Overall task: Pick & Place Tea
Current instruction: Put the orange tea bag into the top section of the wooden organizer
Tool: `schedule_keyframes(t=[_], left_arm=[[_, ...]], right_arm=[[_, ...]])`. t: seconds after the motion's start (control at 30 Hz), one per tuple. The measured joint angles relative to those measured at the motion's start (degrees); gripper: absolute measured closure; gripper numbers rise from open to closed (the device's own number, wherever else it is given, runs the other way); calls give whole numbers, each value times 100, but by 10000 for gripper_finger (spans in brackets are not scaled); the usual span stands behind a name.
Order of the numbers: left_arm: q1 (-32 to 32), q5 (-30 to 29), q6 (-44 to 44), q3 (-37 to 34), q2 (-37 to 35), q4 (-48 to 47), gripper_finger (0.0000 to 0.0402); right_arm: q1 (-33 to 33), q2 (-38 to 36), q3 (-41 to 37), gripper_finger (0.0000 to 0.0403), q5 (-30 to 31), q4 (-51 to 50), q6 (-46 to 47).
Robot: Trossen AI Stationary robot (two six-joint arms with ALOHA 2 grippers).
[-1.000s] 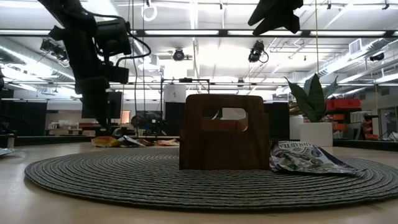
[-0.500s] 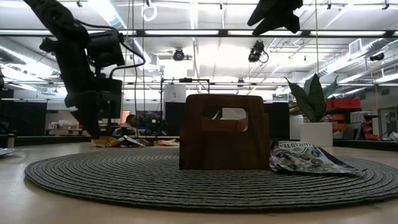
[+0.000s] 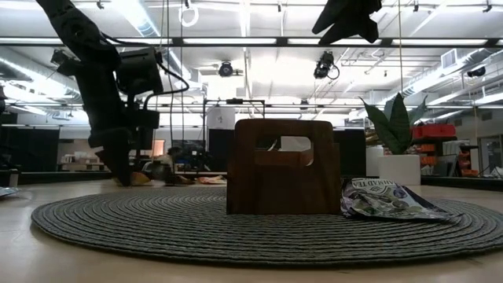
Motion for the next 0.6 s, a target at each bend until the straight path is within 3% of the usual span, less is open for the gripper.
schedule_keyframes(t=[0.27, 0.6], left_arm=[[-3, 0, -231, 16, -24, -35, 271], [-9, 43, -347, 416, -23, -251, 391]], right_arm=[[-15, 0, 0, 242, -11, 2, 95], [-48, 0, 0, 242, -8, 7, 94]])
